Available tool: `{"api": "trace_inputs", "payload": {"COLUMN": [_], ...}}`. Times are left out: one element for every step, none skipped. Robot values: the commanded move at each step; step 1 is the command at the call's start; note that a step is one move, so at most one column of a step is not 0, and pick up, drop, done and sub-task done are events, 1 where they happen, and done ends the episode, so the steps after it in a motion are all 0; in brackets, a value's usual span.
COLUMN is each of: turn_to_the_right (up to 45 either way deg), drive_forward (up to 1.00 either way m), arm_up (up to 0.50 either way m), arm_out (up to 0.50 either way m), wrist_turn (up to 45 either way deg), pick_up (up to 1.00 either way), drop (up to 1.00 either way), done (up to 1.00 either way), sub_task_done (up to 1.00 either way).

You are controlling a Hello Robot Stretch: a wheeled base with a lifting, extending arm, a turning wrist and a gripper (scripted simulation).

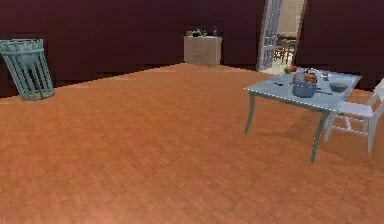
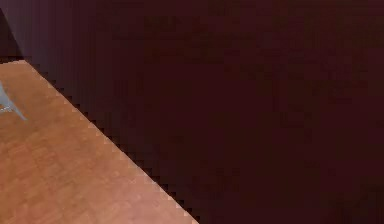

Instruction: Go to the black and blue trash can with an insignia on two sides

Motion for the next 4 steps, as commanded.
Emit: {"api": "trace_inputs", "payload": {"turn_to_the_right": [0.0,-45.0,0.0,0.0], "drive_forward": [0.45,0.00,1.00,1.00], "arm_up": [0.00,0.00,0.00,0.00], "arm_out": [0.00,0.00,0.00,0.00], "wrist_turn": [0.0,0.0,0.0,0.0], "pick_up": [0.00,0.00,0.00,0.00], "drop": [0.00,0.00,0.00,0.00], "done": [0.00,0.00,0.00,0.00], "sub_task_done": [0.00,0.00,0.00,0.00]}}
